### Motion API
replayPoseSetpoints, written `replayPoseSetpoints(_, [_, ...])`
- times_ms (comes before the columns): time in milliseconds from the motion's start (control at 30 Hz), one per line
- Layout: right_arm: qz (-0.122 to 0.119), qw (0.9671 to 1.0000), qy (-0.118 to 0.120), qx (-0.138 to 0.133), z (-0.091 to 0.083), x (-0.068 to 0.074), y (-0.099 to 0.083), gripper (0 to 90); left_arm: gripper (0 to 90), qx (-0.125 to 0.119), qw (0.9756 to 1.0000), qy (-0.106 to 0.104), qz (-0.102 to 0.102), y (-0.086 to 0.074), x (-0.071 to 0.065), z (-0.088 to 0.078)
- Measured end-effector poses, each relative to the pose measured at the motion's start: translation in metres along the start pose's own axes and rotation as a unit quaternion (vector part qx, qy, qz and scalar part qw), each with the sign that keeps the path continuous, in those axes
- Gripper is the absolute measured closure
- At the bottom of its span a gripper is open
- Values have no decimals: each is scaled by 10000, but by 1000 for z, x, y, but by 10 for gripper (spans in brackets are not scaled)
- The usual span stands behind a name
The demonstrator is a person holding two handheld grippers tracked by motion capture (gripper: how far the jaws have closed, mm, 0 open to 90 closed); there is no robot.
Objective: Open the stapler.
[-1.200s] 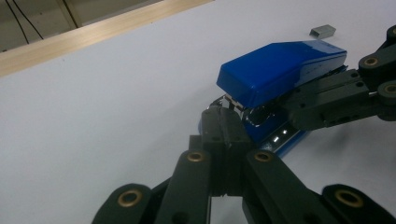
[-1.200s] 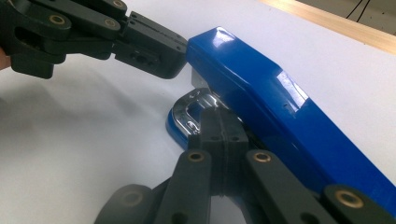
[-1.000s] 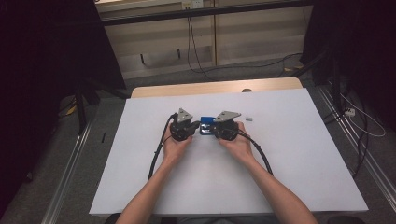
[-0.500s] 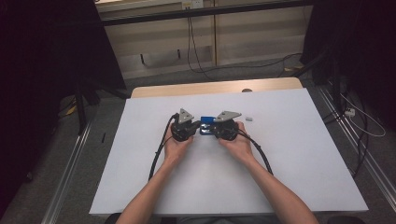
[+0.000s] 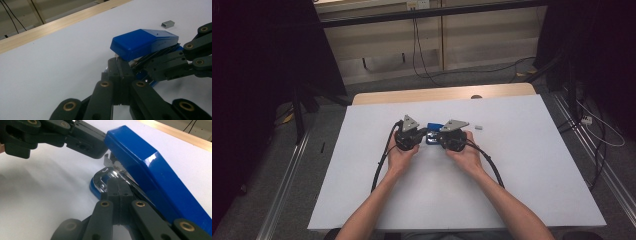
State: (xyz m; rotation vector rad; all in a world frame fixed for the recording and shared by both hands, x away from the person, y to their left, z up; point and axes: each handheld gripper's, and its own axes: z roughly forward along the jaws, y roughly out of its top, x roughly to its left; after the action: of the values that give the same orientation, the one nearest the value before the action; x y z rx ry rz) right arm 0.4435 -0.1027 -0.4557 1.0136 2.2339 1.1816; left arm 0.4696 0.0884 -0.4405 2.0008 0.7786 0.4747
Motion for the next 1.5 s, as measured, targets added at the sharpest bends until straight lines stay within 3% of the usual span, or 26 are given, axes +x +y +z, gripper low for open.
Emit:
replayPoseSetpoints(400, [135, 9999, 10, -12, 0, -2, 0, 900, 900, -112, 9999, -44, -6, 3, 0, -2])
replayPoseSetpoints(867, [116, 9999, -4, -13, 0, -1, 0, 900, 900, -209, 9997, -65, -99, 9, -1, -4])
replayPoseSetpoints(1000, [125, 9999, 3, -18, 0, -1, 0, 900, 900, -236, 9997, -66, -36, 13, -3, -5])
replayPoseSetpoints(1167, [87, 10000, 28, -23, 0, 1, 0, 900, 900, -300, 9994, -84, -175, 12, -1, -3])
replayPoseSetpoints(1500, [285, 9986, -100, -438, 1, 2, 5, 900, 900, -353, 9992, -79, -188, 13, -1, -3])
